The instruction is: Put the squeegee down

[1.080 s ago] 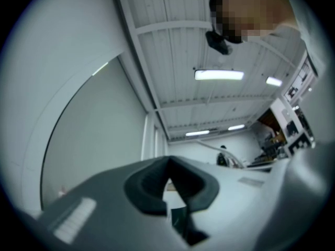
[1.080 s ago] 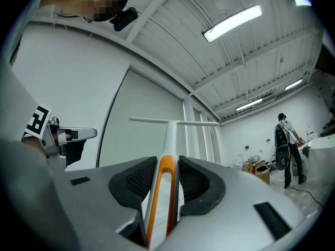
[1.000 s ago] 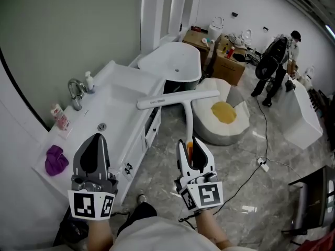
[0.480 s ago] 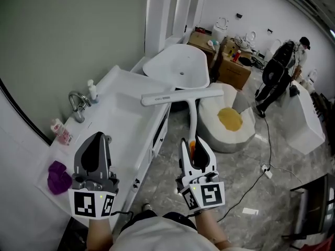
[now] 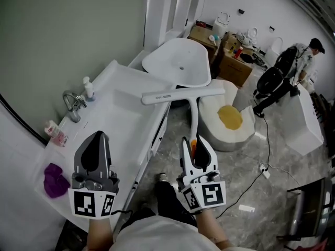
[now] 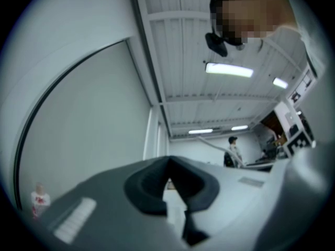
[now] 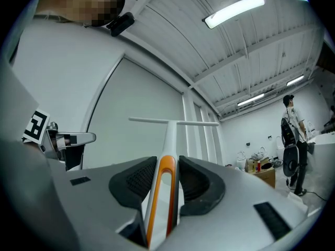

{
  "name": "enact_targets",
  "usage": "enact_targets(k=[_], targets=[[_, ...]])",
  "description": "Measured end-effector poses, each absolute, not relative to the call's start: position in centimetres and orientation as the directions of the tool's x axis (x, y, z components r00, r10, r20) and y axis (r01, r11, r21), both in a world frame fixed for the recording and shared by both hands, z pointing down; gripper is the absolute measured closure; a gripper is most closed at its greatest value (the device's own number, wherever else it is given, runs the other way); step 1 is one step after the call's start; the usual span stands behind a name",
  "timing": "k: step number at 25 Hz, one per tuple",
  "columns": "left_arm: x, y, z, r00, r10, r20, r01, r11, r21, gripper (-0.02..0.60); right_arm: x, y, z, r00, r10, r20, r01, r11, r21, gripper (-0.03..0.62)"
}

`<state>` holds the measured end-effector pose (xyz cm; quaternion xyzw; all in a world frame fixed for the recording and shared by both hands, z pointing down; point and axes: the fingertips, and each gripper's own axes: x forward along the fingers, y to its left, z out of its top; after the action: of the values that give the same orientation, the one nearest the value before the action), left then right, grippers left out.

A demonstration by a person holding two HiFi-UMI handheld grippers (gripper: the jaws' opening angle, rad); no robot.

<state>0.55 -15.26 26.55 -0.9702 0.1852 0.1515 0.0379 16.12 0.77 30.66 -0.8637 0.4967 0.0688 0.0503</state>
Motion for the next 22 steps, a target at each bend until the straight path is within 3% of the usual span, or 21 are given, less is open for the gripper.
enact_targets(k=[22], targets=[[12.0,-27.2,25.8,0.756,-0.578,-0.308,-0.615,-0.788,-0.028,0.574,32.1,-18.0,30.9,0.207,-0.968,-0.139,-0.978,-0.208,-0.003,0.462]])
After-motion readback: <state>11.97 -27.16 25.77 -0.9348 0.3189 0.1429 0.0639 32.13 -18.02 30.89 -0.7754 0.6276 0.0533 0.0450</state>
